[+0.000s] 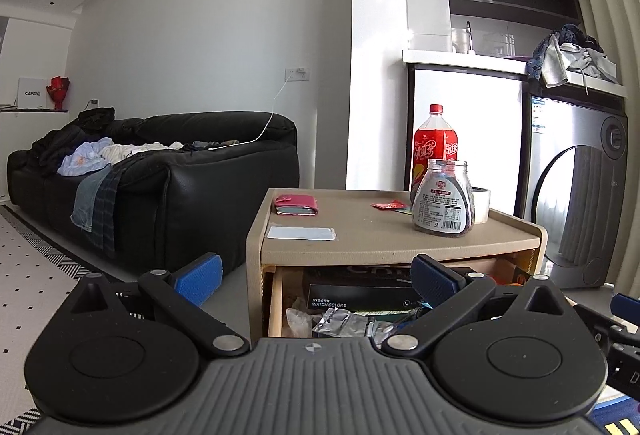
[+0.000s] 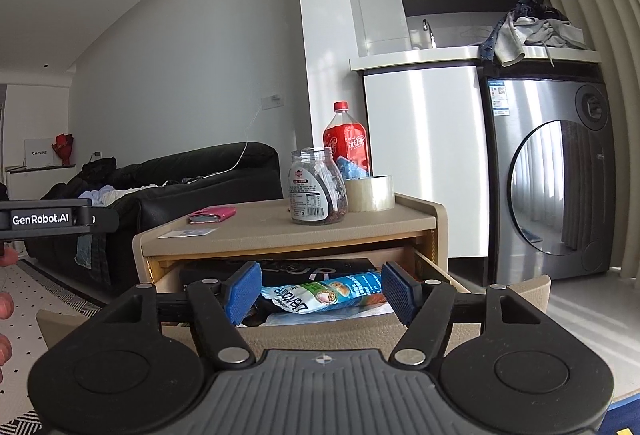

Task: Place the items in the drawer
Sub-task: 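Open the right gripper off the handle while the left gripper moves over the cabinet top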

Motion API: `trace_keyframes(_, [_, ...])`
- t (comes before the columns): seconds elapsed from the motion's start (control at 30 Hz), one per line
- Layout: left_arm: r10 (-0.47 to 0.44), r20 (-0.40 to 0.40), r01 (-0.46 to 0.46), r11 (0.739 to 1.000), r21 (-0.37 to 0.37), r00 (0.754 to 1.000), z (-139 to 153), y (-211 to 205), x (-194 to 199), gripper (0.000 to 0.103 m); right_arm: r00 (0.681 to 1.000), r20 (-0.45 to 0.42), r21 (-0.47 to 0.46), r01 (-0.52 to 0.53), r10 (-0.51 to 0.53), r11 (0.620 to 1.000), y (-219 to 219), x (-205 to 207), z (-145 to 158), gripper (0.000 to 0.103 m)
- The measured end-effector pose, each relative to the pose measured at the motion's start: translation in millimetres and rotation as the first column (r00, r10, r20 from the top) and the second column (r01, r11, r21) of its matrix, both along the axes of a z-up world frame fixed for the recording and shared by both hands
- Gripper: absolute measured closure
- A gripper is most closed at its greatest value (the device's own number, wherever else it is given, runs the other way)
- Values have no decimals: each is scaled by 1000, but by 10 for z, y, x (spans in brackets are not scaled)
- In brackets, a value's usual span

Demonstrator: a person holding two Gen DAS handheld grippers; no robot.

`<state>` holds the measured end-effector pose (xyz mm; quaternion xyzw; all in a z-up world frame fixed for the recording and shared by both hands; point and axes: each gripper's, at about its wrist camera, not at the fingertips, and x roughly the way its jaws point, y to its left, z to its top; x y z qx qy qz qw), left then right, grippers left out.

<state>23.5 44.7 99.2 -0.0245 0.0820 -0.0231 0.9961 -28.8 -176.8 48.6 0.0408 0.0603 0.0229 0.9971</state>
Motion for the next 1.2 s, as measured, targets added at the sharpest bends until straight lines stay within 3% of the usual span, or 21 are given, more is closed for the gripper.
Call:
trace_keyframes(0.27, [-59,11,59,998,-17,998,183,-67,351,0,1000,-8,5,-13,13,1000,-55,158,-8,29])
trace_keyframes(0.53, [-137,8,137,990,22,990,444,-150,820,0,1000,-1,25,-30,30,999,-100,340,-12,27])
trace_keyframes(0.63, [-187,8,187,982,-19,982,557,-139,931,0,999,-1,38,-33,33,999,-117,403,-21,27])
trace_keyframes(0.8, [-178,8,178,984,-2,984,711,-150,1211,0,999,-20,51,-41,42,998,-147,518,-59,27])
trace_keyframes(1.2, [-266,-98,270,962,28,959,825,-356,2162,0,994,-37,108,-94,99,990,-245,748,-133,27])
